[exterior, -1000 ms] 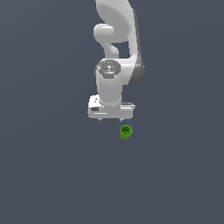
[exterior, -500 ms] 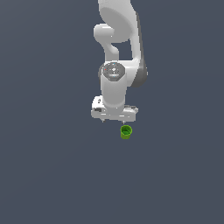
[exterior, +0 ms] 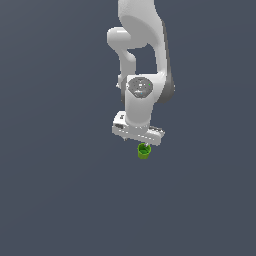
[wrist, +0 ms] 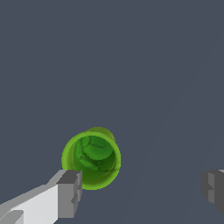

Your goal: Pick up the object and move it to a goal position.

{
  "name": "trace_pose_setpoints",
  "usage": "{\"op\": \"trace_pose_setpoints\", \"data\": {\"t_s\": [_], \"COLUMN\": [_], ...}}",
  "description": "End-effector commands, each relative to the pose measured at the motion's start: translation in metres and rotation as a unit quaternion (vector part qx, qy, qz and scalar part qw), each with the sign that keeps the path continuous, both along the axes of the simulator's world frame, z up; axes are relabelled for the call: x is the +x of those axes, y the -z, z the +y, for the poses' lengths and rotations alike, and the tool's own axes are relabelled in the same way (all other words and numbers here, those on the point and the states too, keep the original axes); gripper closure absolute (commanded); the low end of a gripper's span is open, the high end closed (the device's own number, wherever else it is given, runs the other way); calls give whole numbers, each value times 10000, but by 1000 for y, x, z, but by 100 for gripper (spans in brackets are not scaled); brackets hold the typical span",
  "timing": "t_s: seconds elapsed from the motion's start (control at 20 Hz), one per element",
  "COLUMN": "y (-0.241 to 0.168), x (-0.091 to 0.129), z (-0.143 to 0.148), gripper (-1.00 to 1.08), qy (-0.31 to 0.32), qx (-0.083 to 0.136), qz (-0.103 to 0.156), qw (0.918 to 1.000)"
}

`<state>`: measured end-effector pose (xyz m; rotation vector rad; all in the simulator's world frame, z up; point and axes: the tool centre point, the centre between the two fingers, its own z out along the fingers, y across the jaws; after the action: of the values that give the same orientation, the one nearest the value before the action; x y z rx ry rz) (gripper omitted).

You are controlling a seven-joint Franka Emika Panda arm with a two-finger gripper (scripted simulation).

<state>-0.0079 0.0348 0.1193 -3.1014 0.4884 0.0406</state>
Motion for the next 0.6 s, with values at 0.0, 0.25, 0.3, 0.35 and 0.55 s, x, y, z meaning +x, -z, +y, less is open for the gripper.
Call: {"op": "trace_pose_setpoints", "data": {"t_s": [0.0, 0.25, 0.3, 0.35, 0.55], "y": [4, 13, 14, 16, 20], "x": [1, 3, 4, 4, 5], "z": [8, 23, 25, 28, 37], "gripper": [-92, -92, -92, -92, -92], "qy": [276, 810, 906, 997, 1304], "qx": [-10, -28, -31, -33, -41], "qz": [-18, -55, -62, -68, -90], "qw": [9996, 9967, 9959, 9950, 9914]}}
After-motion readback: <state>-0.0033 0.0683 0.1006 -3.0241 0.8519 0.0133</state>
